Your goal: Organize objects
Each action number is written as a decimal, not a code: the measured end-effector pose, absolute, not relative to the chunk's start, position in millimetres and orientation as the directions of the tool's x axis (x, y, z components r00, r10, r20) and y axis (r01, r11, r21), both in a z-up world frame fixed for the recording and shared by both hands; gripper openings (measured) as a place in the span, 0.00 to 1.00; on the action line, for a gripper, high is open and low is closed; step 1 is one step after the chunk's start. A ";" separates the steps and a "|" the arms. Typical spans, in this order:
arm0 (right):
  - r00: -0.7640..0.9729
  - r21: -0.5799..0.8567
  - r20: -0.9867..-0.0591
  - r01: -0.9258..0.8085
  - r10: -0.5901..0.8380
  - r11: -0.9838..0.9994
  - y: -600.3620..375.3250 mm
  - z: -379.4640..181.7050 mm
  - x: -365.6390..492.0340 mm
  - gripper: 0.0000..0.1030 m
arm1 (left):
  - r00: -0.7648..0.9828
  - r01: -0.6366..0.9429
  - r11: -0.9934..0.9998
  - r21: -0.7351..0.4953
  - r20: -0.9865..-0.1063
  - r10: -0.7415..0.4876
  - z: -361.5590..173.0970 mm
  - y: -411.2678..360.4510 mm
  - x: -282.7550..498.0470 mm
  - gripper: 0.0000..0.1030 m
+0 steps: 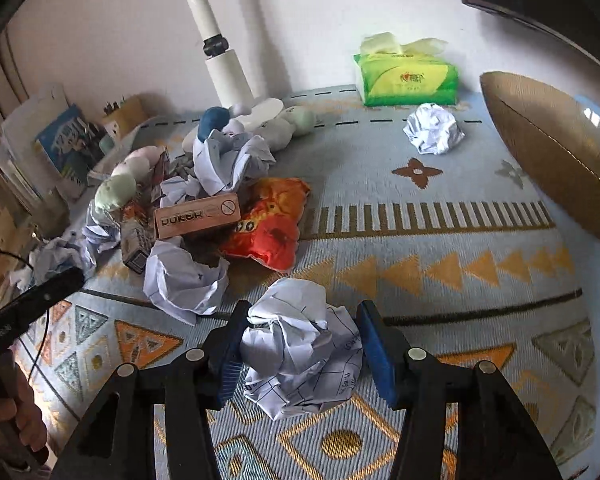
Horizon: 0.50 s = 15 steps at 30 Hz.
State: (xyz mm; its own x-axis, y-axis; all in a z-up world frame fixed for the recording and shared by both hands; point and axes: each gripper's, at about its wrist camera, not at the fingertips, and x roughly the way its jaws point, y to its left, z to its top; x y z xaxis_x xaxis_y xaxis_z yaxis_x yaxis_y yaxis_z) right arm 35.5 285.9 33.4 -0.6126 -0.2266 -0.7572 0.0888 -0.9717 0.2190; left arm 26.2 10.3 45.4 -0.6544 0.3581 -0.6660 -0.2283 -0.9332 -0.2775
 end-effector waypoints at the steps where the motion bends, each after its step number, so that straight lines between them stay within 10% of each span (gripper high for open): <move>1: -0.616 0.220 -0.755 0.088 -0.226 -0.972 286.7 35.0 37.3 0.51 | -0.661 -0.233 -0.933 -0.274 -0.659 0.358 49.7 9.6 28.8 0.47; 15: -0.693 0.267 -0.667 0.120 -0.273 -0.956 314.3 81.6 42.8 0.51 | -0.716 -0.319 -0.924 -0.212 -0.584 0.381 115.7 36.1 29.7 0.47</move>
